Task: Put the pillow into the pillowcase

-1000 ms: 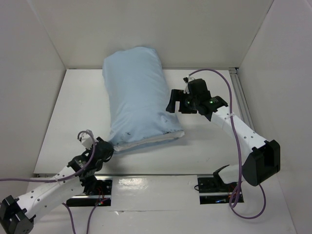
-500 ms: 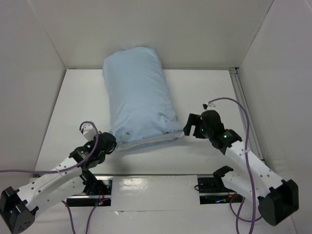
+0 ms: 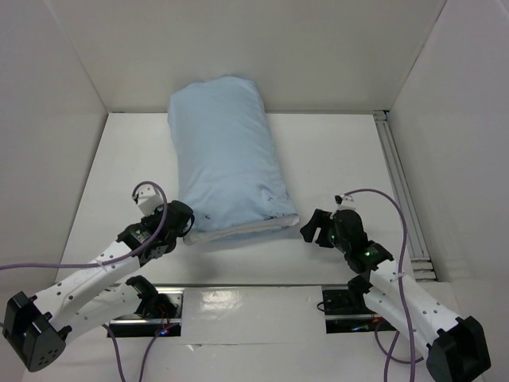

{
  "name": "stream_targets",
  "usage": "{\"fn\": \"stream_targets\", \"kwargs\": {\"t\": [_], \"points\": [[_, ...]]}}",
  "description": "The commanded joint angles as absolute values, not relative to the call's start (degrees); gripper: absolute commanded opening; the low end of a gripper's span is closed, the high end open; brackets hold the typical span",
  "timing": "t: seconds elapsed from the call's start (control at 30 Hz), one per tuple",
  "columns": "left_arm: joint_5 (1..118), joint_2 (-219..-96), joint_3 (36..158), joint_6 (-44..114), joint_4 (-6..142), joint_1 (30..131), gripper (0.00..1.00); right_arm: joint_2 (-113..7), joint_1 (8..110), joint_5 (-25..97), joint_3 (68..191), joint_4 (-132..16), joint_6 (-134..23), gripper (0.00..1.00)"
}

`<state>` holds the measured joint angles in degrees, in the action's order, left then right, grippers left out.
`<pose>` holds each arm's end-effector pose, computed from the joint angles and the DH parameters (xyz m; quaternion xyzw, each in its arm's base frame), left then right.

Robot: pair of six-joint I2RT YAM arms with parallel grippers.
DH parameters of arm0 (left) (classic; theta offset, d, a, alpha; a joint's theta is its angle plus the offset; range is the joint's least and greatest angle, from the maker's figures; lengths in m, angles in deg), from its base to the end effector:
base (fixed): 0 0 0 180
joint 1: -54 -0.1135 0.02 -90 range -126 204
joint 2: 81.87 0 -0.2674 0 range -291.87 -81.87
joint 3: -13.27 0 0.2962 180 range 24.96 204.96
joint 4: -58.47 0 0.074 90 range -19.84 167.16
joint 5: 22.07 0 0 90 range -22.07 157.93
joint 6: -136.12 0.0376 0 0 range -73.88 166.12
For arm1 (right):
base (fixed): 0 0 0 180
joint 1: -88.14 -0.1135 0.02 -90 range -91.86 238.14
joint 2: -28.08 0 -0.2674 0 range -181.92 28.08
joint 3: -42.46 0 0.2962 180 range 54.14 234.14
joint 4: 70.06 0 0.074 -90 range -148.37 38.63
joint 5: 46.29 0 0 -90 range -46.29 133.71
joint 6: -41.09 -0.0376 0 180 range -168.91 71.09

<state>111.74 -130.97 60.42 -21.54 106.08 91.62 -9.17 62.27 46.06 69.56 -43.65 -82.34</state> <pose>0.1795 -0.1055 0.2286 -0.3502 0.8075 -0.0424 0.4728 0.1701 0.0808 0.1567 0.0681 0.8905 0.2065 0.3997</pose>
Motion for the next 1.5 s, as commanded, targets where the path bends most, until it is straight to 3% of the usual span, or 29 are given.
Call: {"fn": "stream_targets", "kwargs": {"t": [0.0,0.17,0.4,0.7,0.93,1.0,1.47], "points": [[111.97,-130.91,59.15,-21.21,106.55,91.26,0.0,-9.62,61.86,43.99,65.58,-55.71,-84.86,0.78],[111.44,-130.91,59.15,-21.21,106.55,91.26,0.0,-15.33,61.33,41.97,64.86,-65.64,-84.25,0.78],[110.91,-132.05,59.15,-22.26,106.55,91.26,0.0,-17.18,61.33,38.89,66.1,-68.12,-80.82,0.77],[110.91,-131.88,58.53,-22.79,106.55,91.26,0.0,-22.88,61.33,41.61,64.34,-78.82,-83.45,0.76],[110.38,-131.35,58.01,-22.79,106.55,91.26,0.0,-28.34,61.33,43.36,63.81,-83.95,-85.38,0.68],[110.38,-131.35,58.01,-22.79,106.55,91.26,0.0,-28.34,61.33,45.46,63.81,-83.95,-85.39,0.62],[110.38,-131.88,57.48,-23.32,106.55,91.26,0.0,-29.66,61.33,49.16,63.19,-82.98,-85.83,0.53]]}}
